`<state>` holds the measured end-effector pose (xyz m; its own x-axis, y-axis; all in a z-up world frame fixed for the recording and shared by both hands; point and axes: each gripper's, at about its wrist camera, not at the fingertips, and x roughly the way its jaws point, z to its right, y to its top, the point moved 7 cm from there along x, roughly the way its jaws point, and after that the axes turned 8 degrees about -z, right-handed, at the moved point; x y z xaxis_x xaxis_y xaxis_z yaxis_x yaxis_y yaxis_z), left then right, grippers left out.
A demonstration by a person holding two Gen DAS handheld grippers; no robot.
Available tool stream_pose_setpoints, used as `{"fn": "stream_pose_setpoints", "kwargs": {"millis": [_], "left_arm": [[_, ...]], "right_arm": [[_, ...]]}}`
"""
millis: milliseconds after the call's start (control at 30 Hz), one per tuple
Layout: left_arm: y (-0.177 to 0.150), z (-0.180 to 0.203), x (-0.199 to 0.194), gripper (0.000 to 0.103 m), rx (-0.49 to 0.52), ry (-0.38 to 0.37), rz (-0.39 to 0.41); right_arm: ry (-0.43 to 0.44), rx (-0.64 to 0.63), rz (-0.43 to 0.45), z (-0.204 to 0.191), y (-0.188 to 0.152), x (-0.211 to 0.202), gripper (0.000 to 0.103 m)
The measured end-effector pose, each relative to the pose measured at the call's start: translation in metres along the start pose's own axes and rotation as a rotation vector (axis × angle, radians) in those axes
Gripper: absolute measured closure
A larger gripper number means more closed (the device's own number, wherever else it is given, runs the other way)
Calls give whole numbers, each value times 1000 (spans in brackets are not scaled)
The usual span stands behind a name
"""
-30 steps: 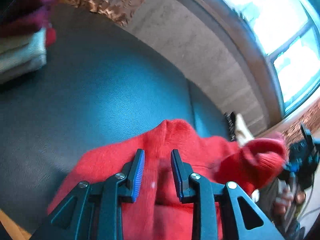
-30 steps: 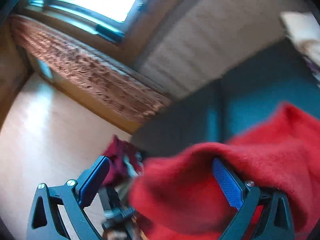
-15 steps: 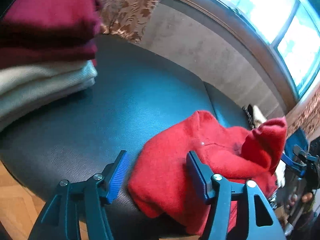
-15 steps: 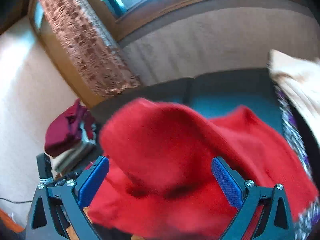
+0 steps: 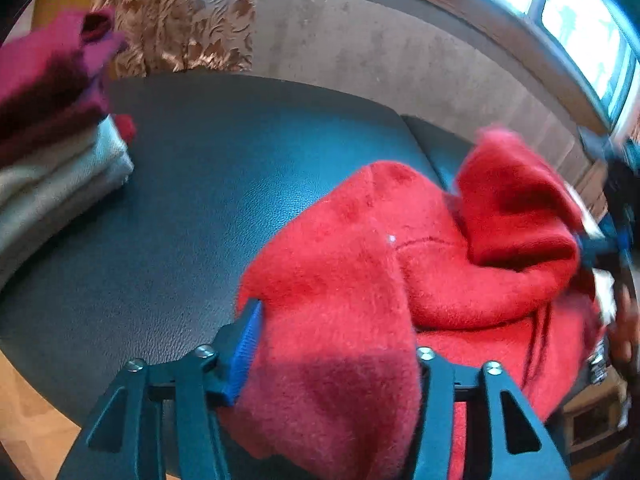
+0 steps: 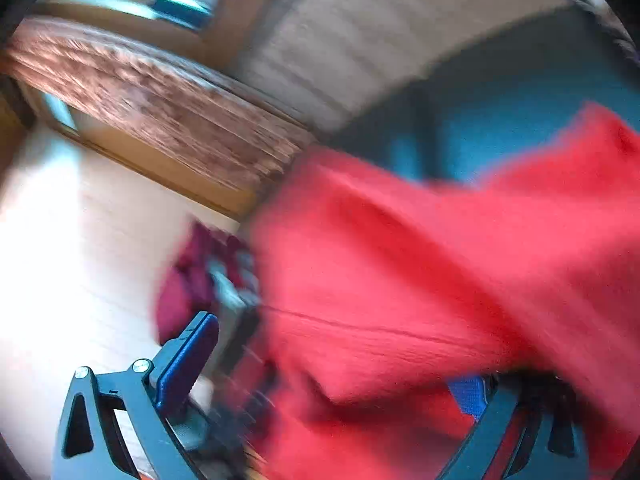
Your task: Fold clothes
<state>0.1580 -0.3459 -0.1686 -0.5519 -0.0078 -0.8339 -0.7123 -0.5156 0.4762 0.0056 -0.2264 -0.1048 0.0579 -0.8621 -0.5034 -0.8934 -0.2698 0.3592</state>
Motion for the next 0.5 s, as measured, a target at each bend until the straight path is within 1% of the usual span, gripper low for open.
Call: {"fn": "stream_pose_setpoints", "kwargs": {"millis": [33, 100, 167, 200, 300, 333, 367, 433, 467, 500], "left_arm": [[-1, -5, -2, 53, -25, -29, 0], [-1, -9, -4, 54, -82, -93, -3], [-2, -12, -5, 56, -96, -120, -5], [-4, -12, -6, 57, -95, -121, -4], [-8, -13, -7, 58, -112, -130, -2], [-8, -15, -7, 59, -130, -138, -3], [-8, -16, -7, 59, -148, -147, -6], [-8, -19, -6, 59, -178, -161, -13], [-8, -19, -6, 59, -185, -163, -14], [-8, -19, -6, 59, -191, -162, -14]], "right_arm": [[8, -20, 16, -11, 14, 6, 0], [-37, -51, 17, -18, 35, 14, 0], [-80, -81, 17, -26, 54, 21, 0], [-85, -90, 16, -30, 55, 19, 0], [-113, -161, 37, -38, 41, 1, 0], [-148, -175, 35, -38, 34, -3, 0], [-187, -193, 32, -37, 26, -8, 0], [-300, -266, 17, -29, -1, -19, 0], [-358, -312, -4, -25, -17, -21, 0], [-429, -369, -44, -19, -40, -22, 0]]}}
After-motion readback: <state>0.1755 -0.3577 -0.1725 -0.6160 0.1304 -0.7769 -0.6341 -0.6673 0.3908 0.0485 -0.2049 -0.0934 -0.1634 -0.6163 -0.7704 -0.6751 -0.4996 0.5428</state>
